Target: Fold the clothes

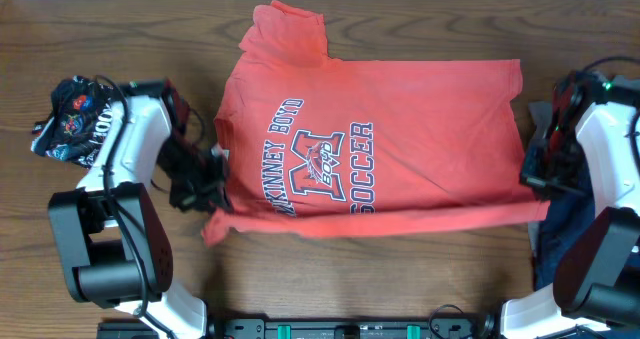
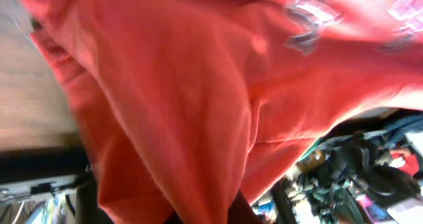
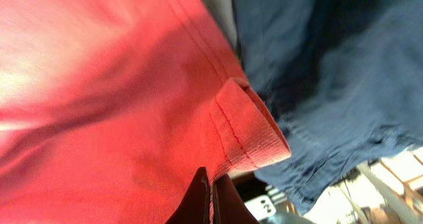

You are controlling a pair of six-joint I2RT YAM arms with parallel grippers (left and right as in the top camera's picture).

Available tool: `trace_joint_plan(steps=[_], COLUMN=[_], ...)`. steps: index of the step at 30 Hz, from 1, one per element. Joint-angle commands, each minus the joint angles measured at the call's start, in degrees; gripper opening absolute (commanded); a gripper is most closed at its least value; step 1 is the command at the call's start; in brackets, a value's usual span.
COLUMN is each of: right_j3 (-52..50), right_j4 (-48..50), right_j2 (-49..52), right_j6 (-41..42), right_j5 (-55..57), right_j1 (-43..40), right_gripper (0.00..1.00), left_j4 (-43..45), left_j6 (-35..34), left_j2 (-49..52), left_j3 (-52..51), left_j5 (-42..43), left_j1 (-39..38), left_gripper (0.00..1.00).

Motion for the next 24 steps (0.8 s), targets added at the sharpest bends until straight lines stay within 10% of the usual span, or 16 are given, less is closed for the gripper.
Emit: trace_joint_plan(steps=[1, 24], right_j3=[-3.4, -6.7], right_j4=[0.5, 25.2], right_j2=[-1.1, -5.7], right_j6=[3.0, 1.9], right_j5=[1.3, -7.0], right_j1=[-1.5, -3.1], right_gripper=[0.01, 0.01], left_j4=[1.0, 37.4], left_j6=[0.8, -17.9], left_j2=[-3.6, -19.0], left_j3=[-6.0, -9.4], left_j5=[-1.9, -2.1], left_j1=[0.2, 0.2], left_gripper=[0.06, 0.06])
